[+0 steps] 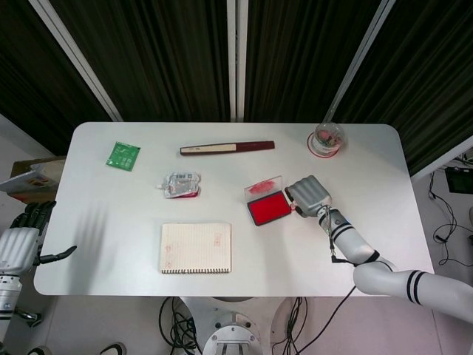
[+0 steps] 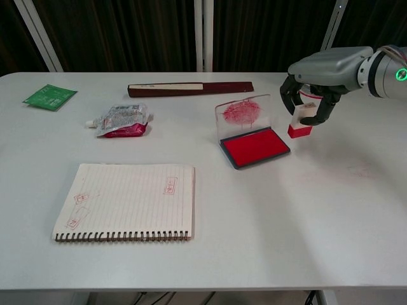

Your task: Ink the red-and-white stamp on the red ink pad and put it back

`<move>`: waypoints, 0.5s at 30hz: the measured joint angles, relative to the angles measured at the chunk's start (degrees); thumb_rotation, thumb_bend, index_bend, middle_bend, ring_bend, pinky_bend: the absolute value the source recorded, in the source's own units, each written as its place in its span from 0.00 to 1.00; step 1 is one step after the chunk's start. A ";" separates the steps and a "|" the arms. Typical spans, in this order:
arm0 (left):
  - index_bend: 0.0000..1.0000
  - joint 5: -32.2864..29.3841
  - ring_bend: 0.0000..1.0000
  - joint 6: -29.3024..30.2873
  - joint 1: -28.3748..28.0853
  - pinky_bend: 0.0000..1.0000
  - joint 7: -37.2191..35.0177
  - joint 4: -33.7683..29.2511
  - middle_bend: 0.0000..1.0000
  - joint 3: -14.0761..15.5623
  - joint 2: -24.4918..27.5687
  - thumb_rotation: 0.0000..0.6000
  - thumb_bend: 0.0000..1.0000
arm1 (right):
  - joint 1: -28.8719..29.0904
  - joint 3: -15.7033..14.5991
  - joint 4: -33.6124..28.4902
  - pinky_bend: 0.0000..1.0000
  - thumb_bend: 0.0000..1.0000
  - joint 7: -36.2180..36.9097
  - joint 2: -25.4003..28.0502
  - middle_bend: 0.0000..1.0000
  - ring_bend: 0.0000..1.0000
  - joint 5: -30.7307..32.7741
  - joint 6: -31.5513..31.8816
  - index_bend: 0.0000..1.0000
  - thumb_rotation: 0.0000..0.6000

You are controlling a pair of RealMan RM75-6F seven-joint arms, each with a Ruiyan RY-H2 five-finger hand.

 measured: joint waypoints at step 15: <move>0.00 -0.61 0.08 -0.76 -0.01 0.19 -1.82 1.90 0.08 -0.13 -0.39 0.42 0.08 | 6.37 -3.82 6.35 1.00 0.32 -1.62 -7.57 0.55 0.92 3.81 2.30 0.61 1.00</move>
